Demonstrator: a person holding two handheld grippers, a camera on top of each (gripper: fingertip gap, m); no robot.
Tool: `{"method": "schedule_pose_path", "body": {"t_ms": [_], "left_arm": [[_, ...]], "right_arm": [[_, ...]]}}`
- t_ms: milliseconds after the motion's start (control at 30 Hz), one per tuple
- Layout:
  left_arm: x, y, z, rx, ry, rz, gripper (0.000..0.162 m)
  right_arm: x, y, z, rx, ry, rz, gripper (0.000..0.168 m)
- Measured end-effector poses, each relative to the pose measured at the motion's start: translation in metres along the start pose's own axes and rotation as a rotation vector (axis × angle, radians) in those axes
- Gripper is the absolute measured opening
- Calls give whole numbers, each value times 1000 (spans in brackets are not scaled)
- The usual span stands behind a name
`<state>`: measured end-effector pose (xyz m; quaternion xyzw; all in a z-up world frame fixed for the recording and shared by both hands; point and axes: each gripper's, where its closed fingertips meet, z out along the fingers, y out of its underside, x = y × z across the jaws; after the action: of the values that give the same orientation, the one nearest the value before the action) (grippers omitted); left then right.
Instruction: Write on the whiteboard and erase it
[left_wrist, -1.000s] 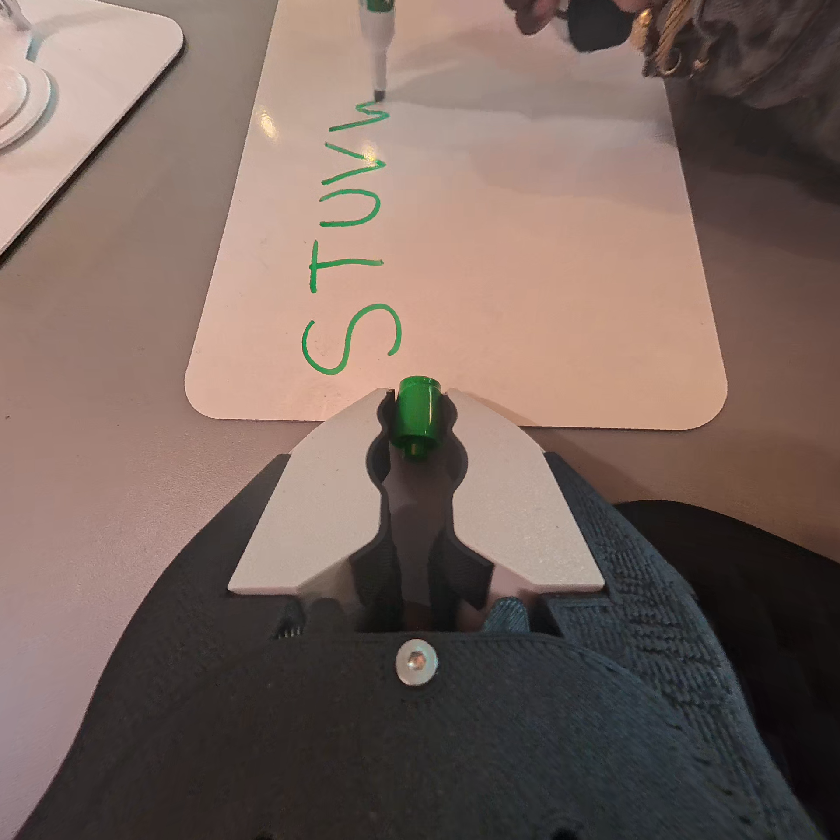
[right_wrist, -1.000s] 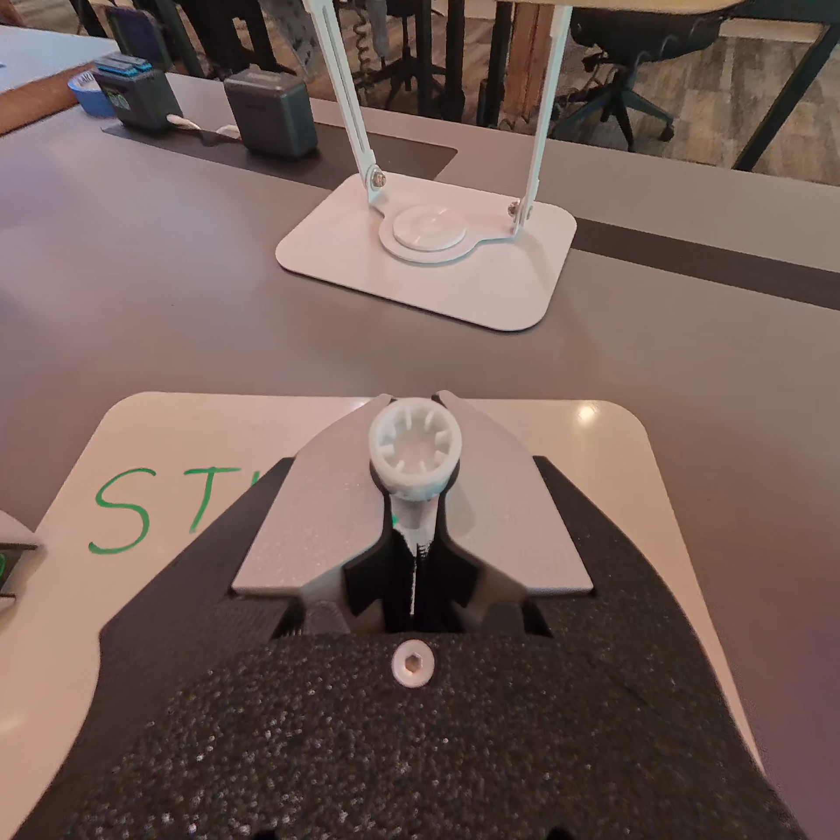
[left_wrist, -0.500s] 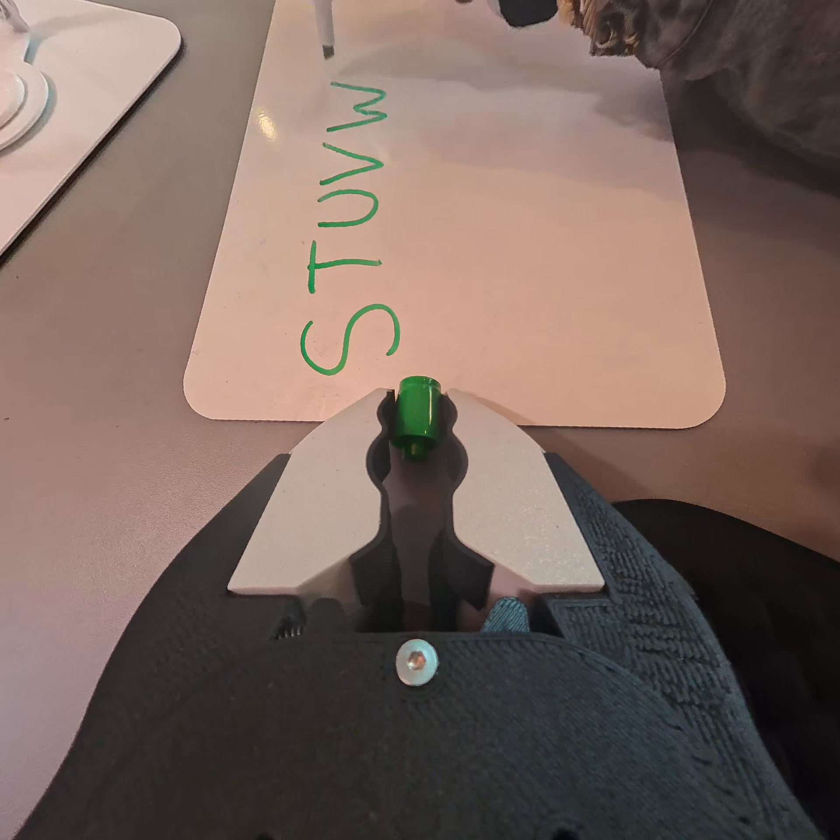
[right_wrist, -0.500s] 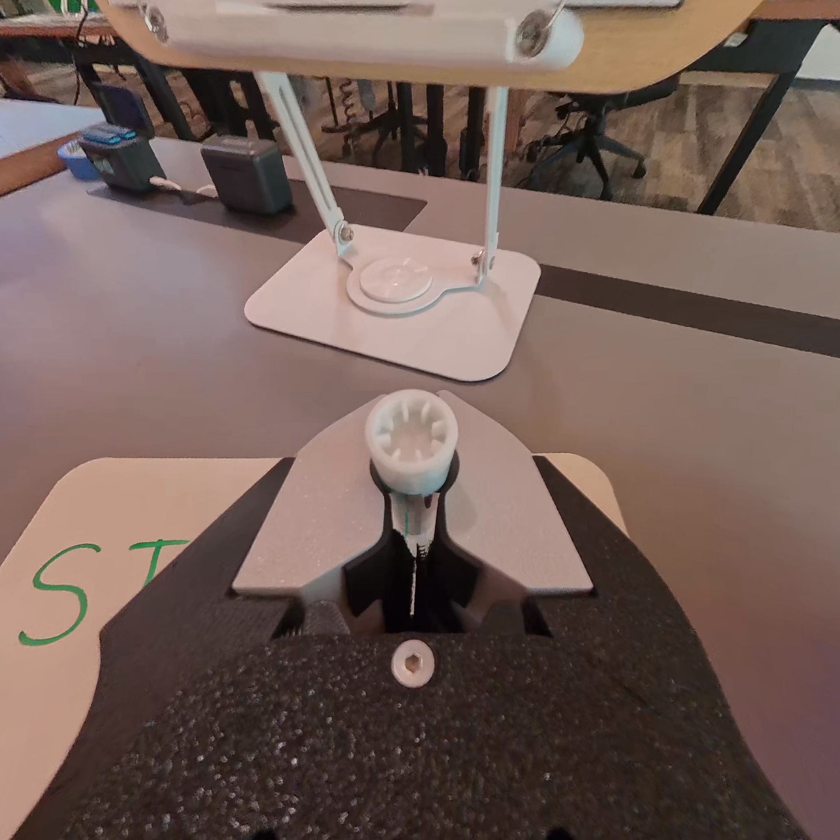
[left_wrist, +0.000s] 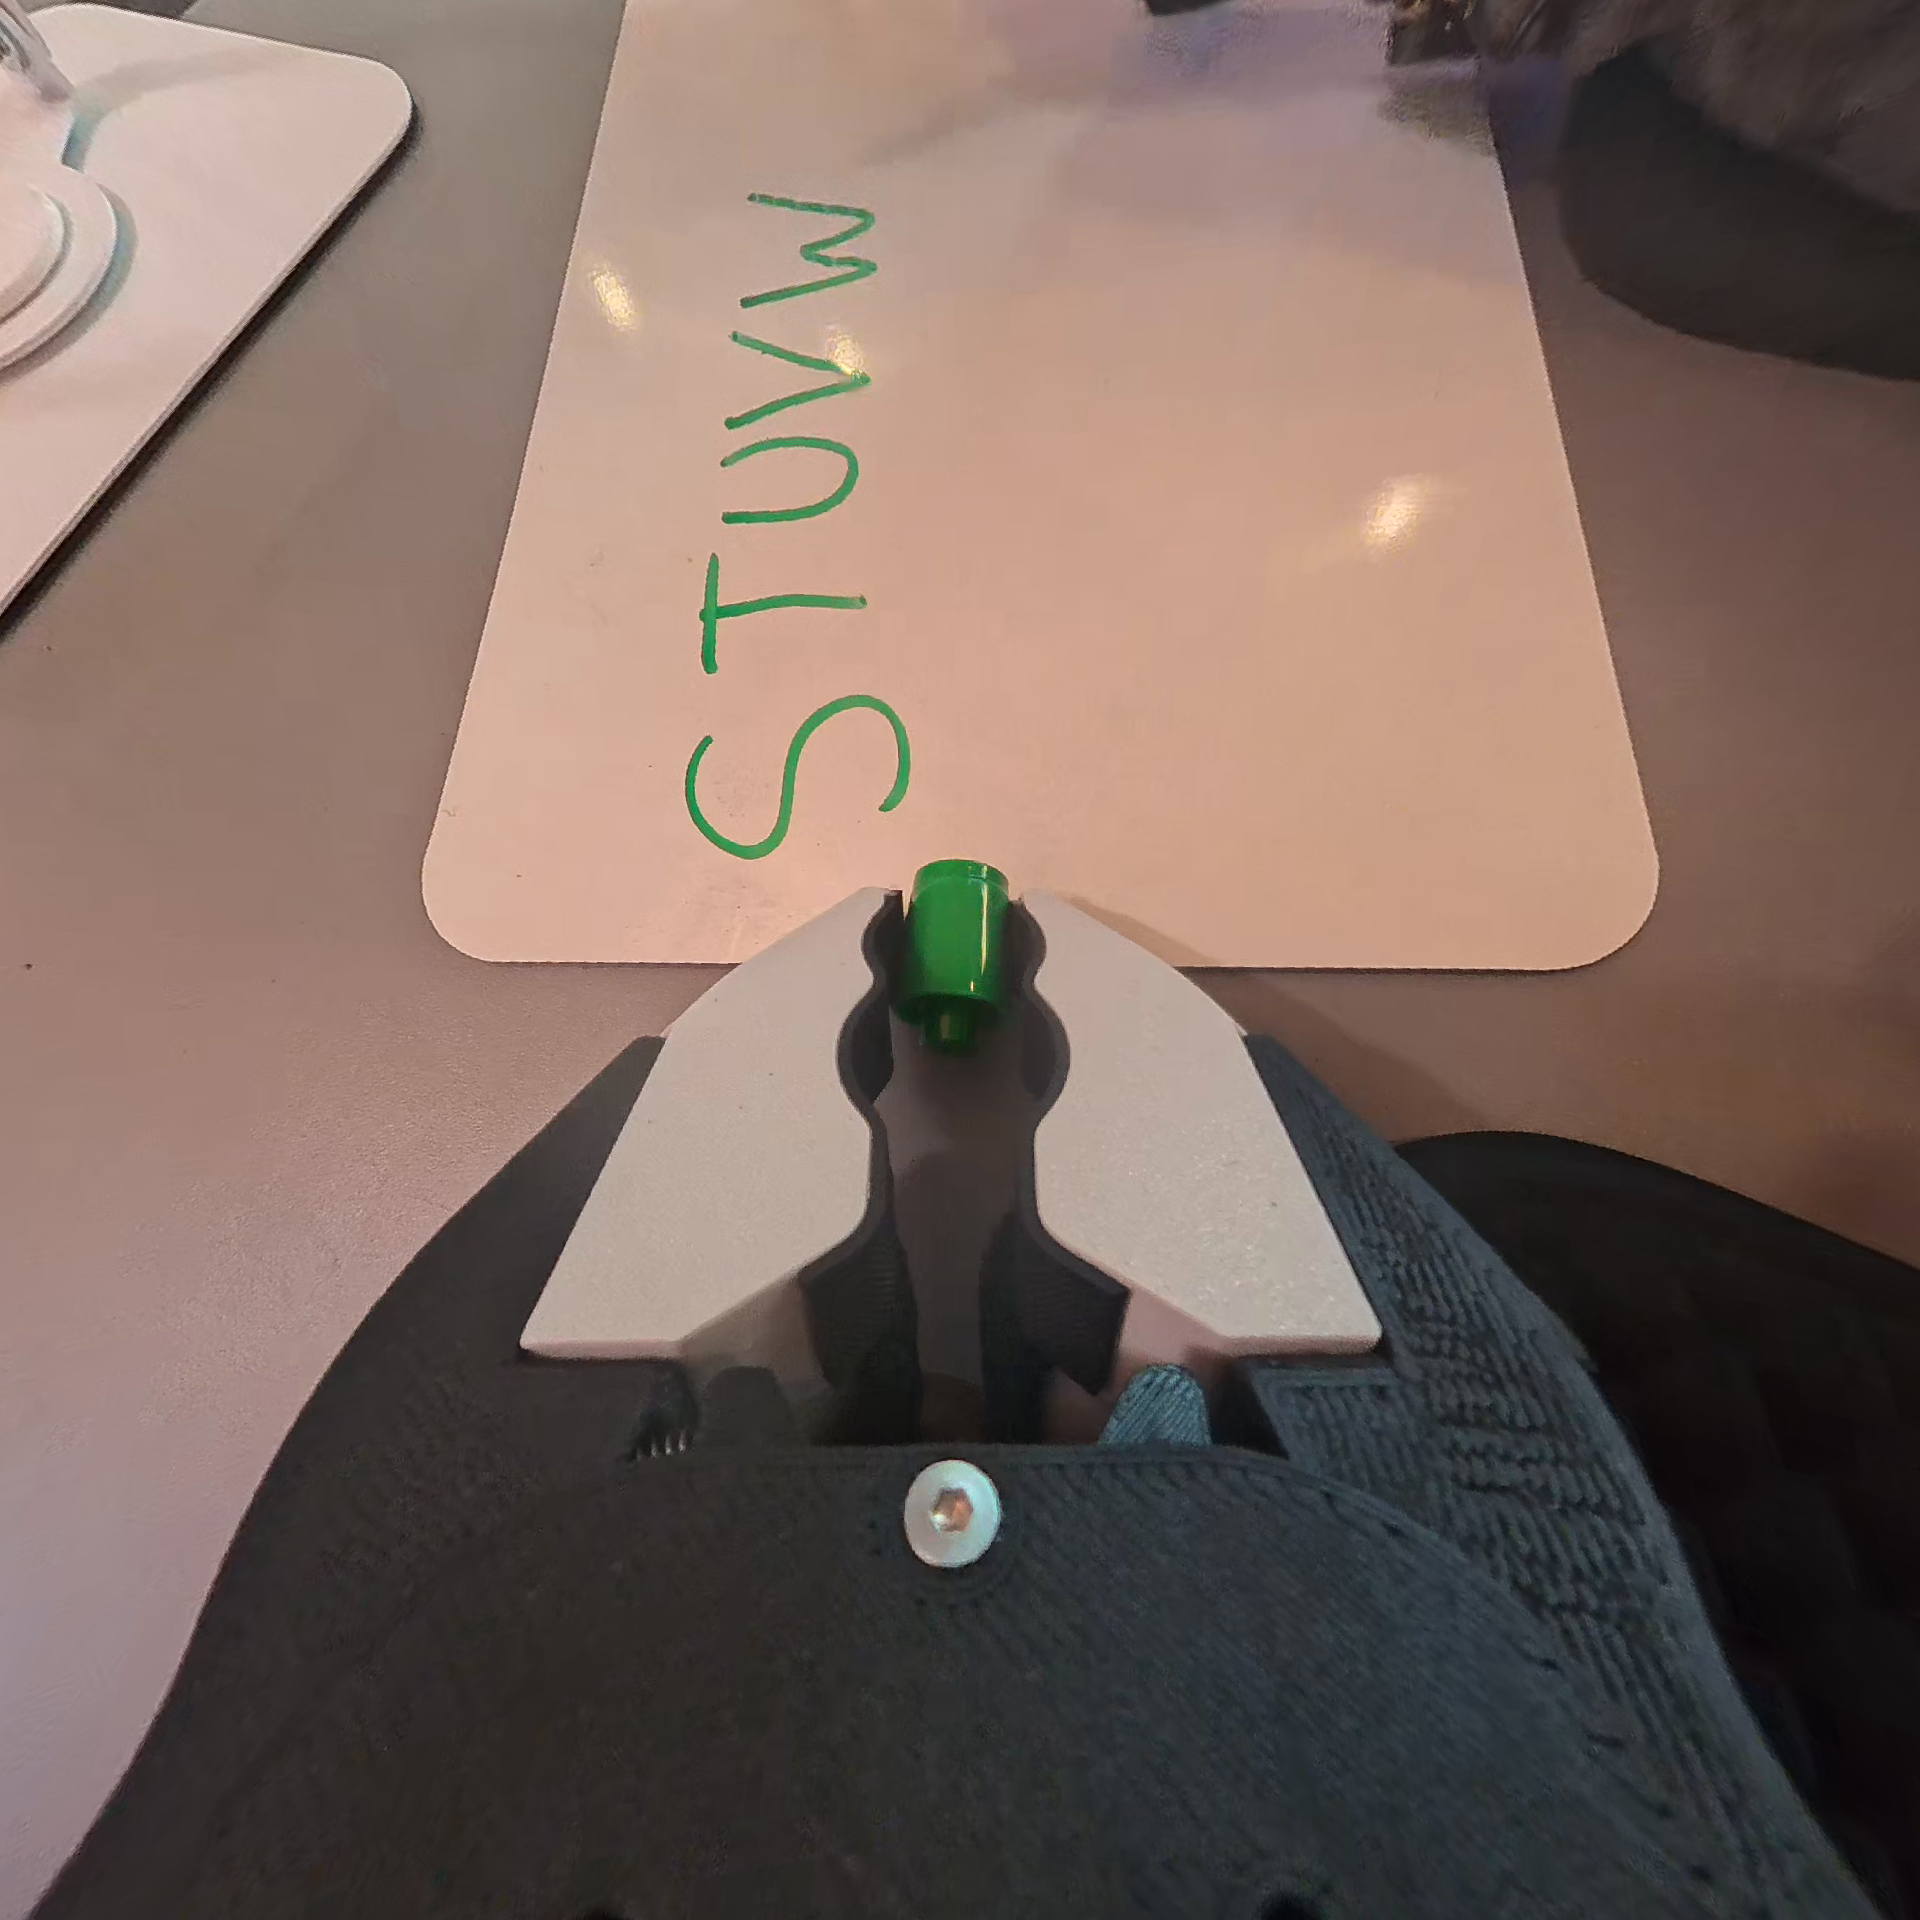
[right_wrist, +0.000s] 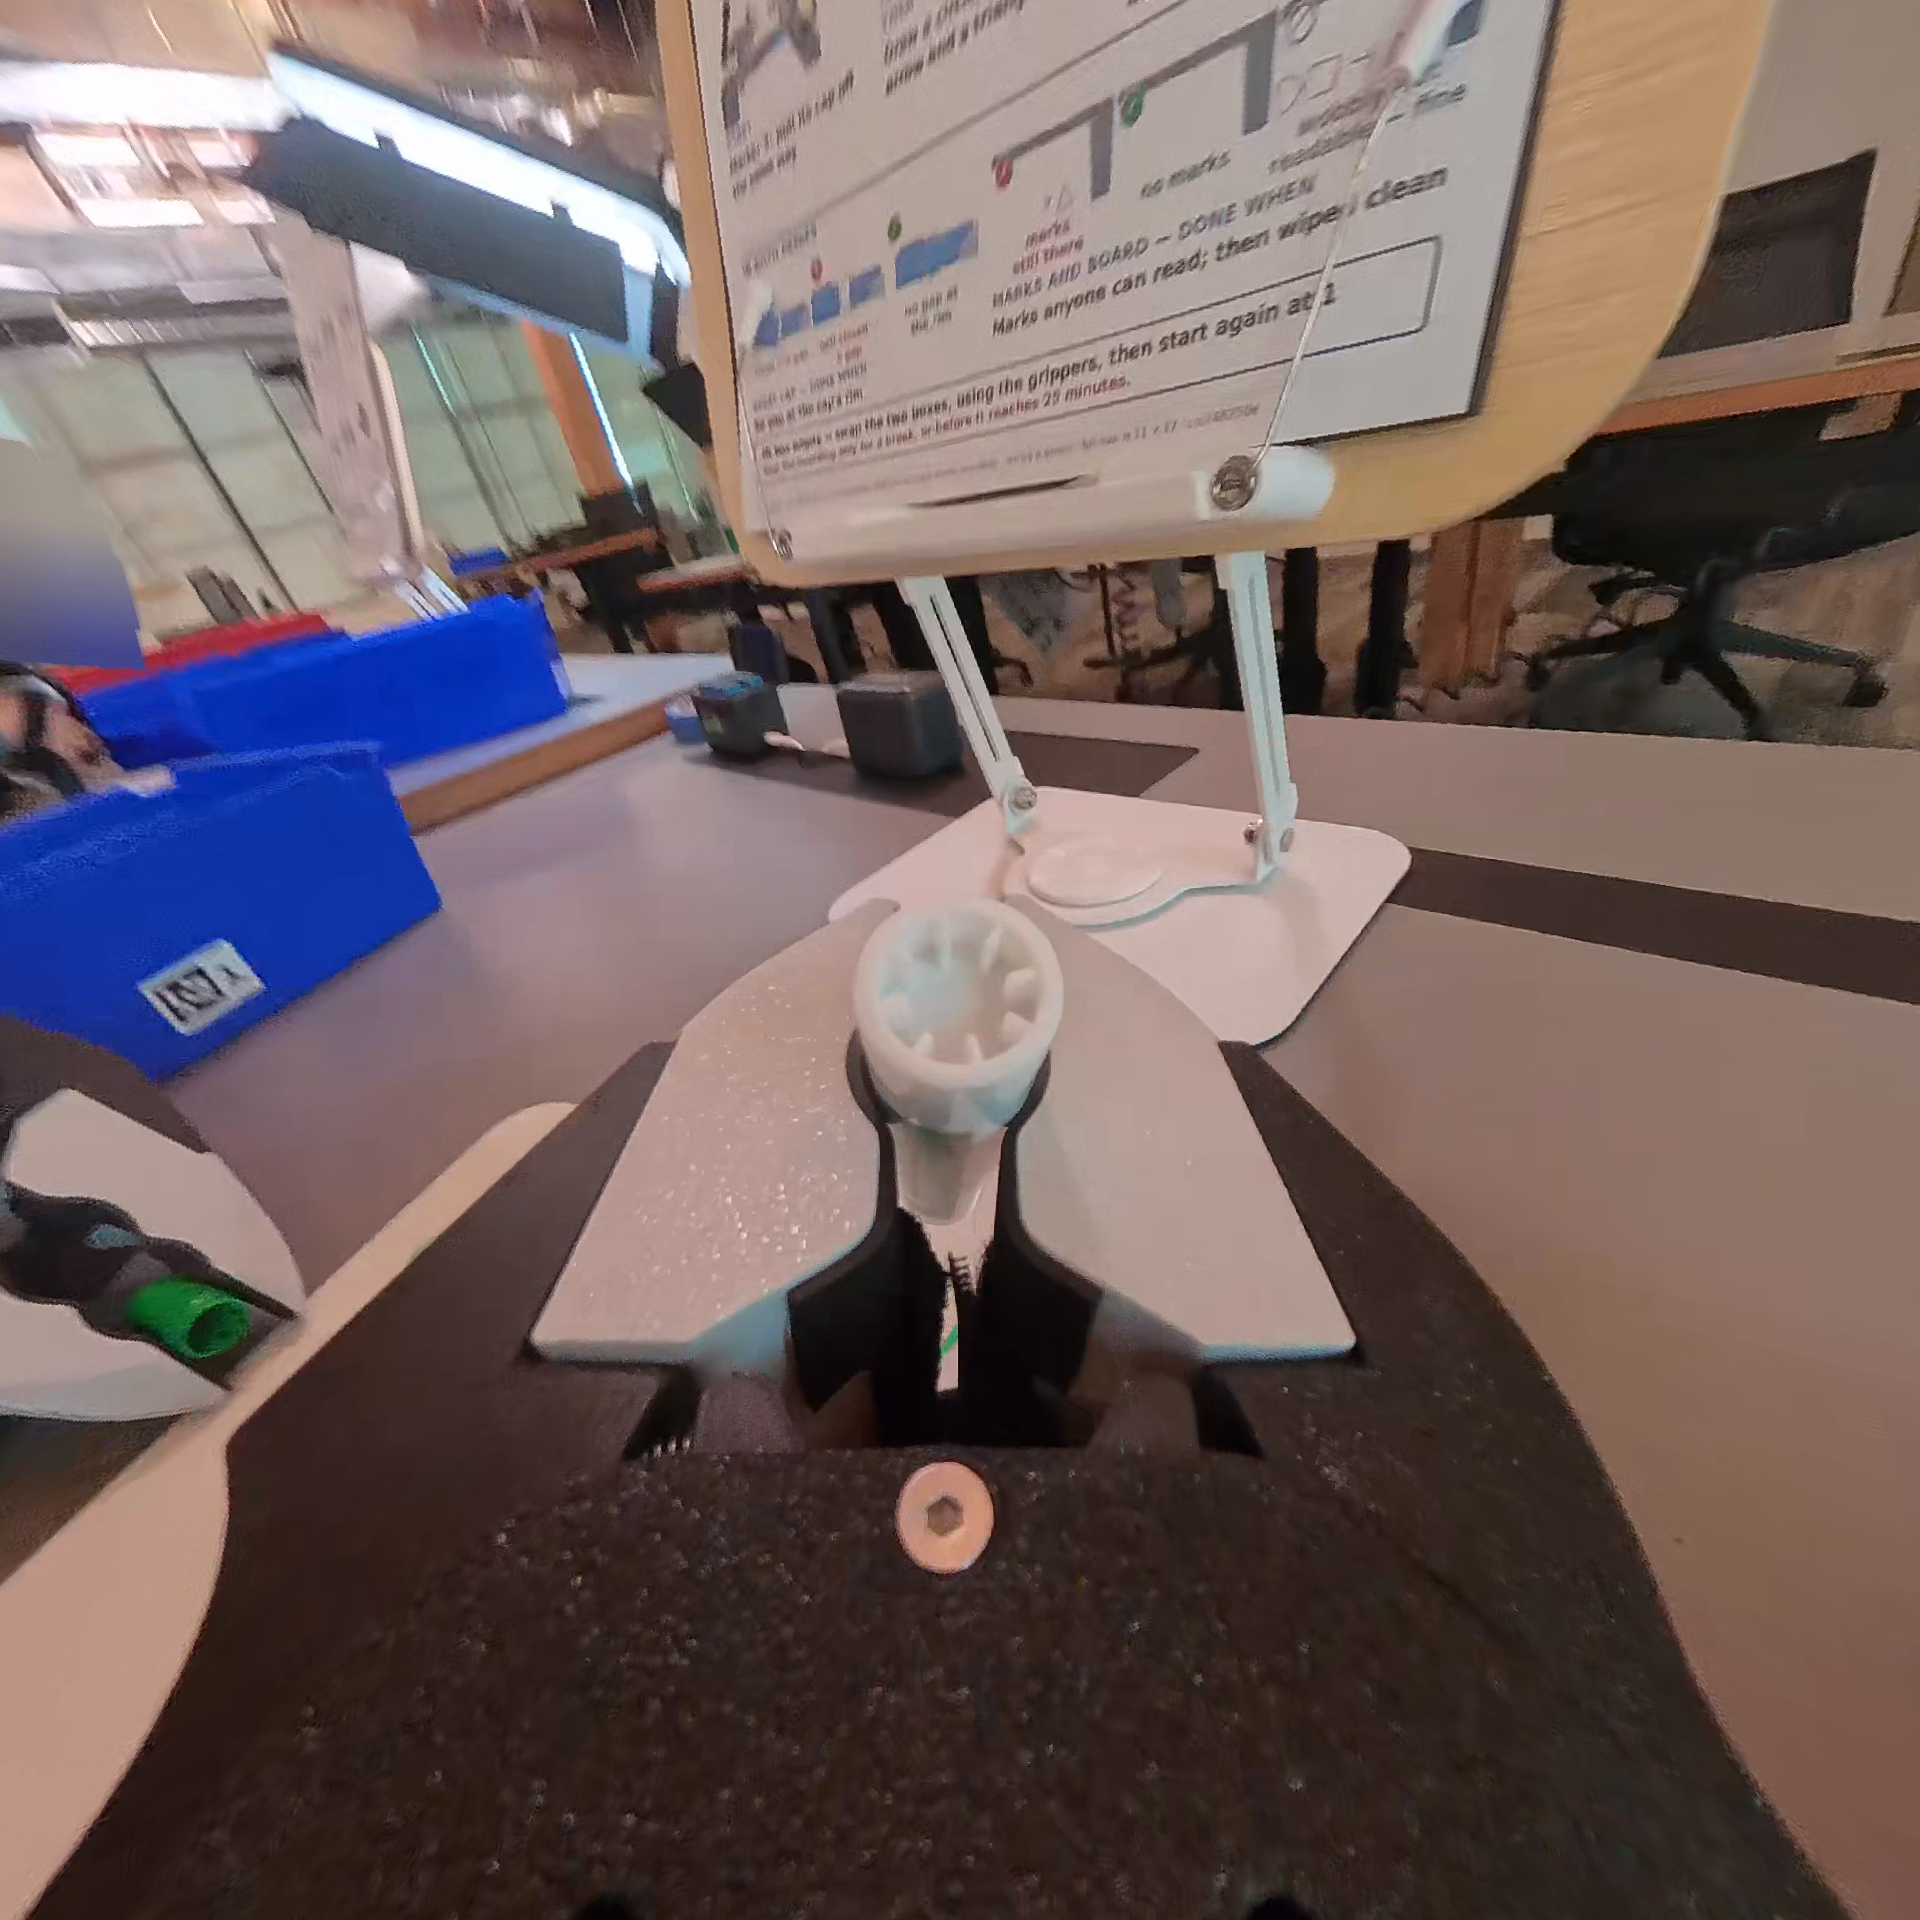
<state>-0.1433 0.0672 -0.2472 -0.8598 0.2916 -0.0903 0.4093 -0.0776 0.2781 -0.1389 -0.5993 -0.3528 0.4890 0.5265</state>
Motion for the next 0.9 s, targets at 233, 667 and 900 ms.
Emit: {"method": "schedule_pose_path", "body": {"t_ms": [233, 667, 900], "left_arm": [[-3, -2, -2, 21, -17, 0, 19], [-2, -74, -43, 560, -86, 37, 19], [6, -129, -33, 559, -70, -17, 19]], "right_arm": [[-3, -10, -7, 92, -24, -21, 14], [6, -5, -9, 74, 18, -11, 15], [5, -16, -16, 122, 3, 35, 14]]}}
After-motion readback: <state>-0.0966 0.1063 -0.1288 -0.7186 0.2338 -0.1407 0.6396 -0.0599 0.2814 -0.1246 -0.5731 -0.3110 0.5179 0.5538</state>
